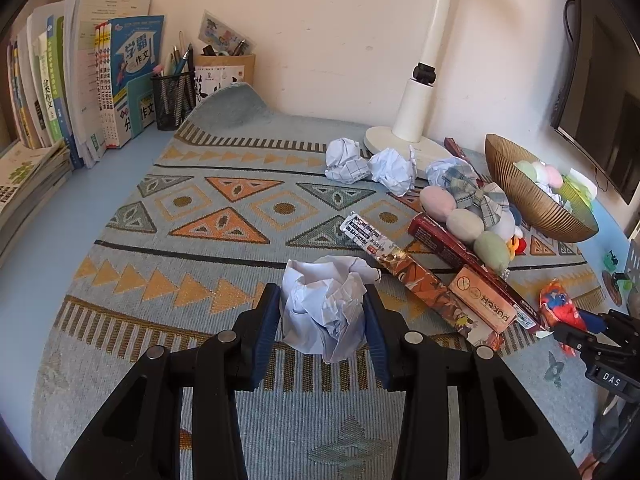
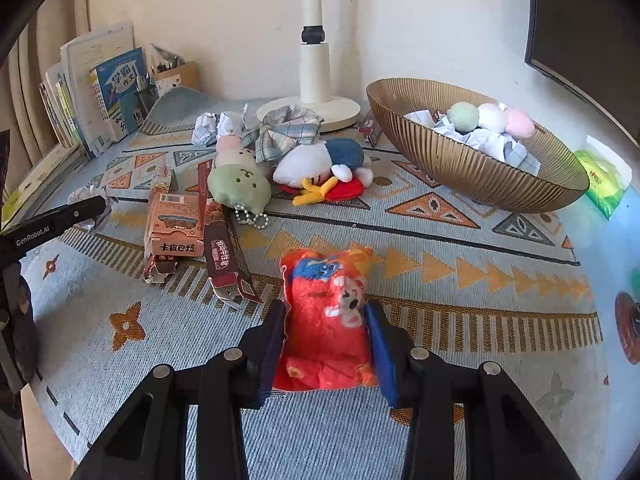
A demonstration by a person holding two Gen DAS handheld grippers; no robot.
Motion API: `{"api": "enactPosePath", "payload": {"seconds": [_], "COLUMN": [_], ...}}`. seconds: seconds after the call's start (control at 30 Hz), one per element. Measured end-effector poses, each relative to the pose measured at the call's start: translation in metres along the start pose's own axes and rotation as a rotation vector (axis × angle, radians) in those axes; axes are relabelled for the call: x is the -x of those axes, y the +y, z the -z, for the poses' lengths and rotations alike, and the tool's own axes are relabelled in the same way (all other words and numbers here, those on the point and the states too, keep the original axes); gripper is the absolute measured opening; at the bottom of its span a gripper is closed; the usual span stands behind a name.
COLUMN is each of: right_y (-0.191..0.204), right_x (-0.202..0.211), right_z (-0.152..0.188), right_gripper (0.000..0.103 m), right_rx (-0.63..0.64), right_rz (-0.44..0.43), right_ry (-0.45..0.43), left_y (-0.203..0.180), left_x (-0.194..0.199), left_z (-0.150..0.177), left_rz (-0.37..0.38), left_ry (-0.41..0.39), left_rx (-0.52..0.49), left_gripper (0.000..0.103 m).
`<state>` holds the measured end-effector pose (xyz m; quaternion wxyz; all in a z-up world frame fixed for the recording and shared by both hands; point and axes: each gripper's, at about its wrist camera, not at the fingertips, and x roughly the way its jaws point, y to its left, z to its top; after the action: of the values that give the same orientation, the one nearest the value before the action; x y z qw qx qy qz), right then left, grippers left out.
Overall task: Organize objects
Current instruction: 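Carry the paper ball and red snack bag over the bowl and release both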
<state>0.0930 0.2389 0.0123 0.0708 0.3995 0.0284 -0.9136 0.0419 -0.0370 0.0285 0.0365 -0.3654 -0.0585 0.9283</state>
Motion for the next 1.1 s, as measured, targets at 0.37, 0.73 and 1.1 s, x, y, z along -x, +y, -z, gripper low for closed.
{"api": "enactPosePath", "payload": {"seconds": [0.37, 0.73, 1.1], "right_y": [-0.045, -0.061, -0.028], "right_x": [0.037, 0.028, 0.008], "right_z": [-0.008, -0.008, -0.003], "right_gripper": [0.006, 0.054, 0.026], "right_rx": [-0.179, -0.155, -0.066], "right_rz": [-0.112, -0.295, -0.135], "right_ry": [-0.115, 0.044, 0.108], "left_y": [-0.069, -0.164, -0.173], "left_x": [0.028, 0.004, -0.008], "left_z": [-0.053, -0.110, -0.109], "left_rz": [0.191, 0.389, 0.401], "left_ry": [-0.042, -0.030, 0.013], "left_rx": [-0.081, -0.164, -0.168], "left_gripper": [0.038, 0.038, 0.038]}}
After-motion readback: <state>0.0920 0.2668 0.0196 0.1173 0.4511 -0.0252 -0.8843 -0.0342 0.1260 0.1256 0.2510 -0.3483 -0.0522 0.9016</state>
